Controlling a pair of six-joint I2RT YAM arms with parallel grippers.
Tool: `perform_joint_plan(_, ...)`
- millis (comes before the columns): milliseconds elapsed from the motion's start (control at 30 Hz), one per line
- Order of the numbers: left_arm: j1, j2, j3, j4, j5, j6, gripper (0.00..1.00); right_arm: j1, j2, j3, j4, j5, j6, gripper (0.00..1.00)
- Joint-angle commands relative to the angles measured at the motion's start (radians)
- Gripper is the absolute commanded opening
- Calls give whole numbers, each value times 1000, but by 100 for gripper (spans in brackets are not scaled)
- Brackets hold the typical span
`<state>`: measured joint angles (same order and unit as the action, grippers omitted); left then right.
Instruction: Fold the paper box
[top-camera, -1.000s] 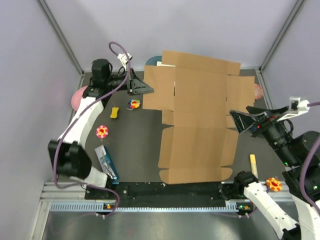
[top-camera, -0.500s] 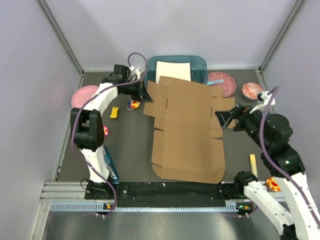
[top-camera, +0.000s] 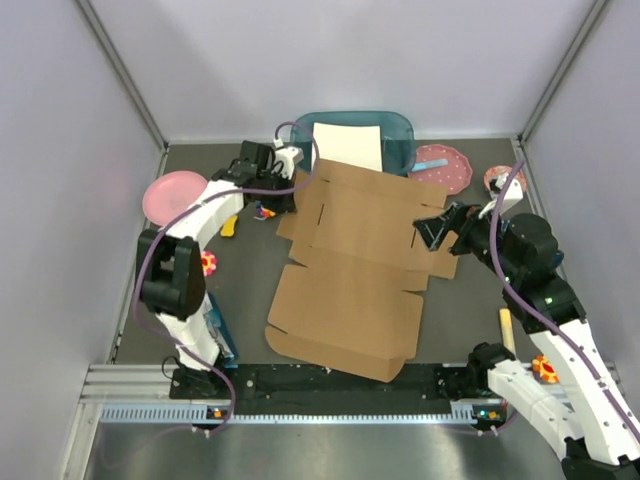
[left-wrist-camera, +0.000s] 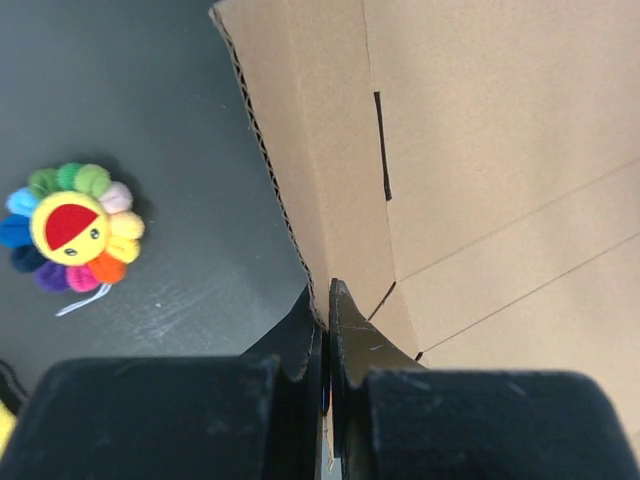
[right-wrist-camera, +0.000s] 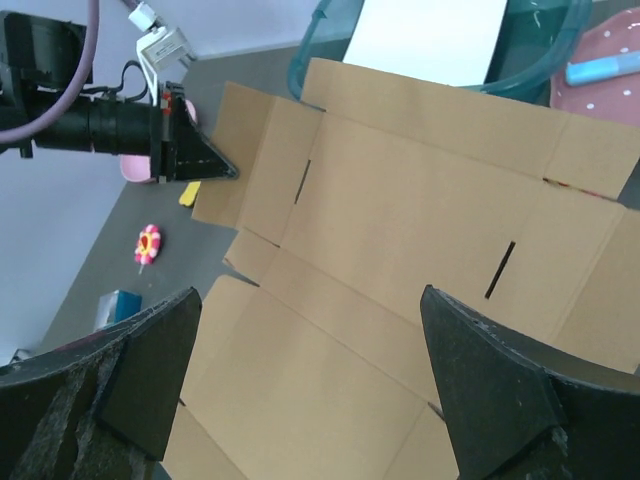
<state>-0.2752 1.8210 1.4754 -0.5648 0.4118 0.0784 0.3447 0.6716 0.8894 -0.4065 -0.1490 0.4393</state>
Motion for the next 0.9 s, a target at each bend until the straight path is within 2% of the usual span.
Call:
perform_joint_plan(0, -22, -172, -124, 244, -82, 84, 0, 5, 38, 9, 69, -41, -13, 92)
perform_joint_plan(133, -38, -261, -318, 408, -128, 40, 0, 36, 129, 40, 74, -21, -34, 91)
perform_joint_plan(200, -42, -313, -381, 477, -145, 14, 0, 86, 172, 52, 99, 55, -68, 90)
perform_joint_plan(267, -48, -368, -464, 511, -160, -51, 0, 114, 201, 8, 176, 81, -126, 90)
perform_joint_plan(300, -50, -385, -533, 557, -154, -69, 0, 122, 198, -22, 305, 115, -134, 89)
perform_joint_plan(400, -64, -433, -615, 651, -172, -103, 0, 125, 226, -50, 391, 108, -174, 94)
perform_joint_plan(633, -102, -419, -549, 536, -200, -8, 0, 123, 569, 314, 287, -27, -365, 94)
perform_joint_plan(733, -146, -425, -514, 454, -286, 110, 0, 117, 693, 380, 291, -96, -468, 94)
perform_joint_plan(867, -168, -439, -524, 453, -340, 123, 0, 93, 827, 466, 241, -188, -543, 93)
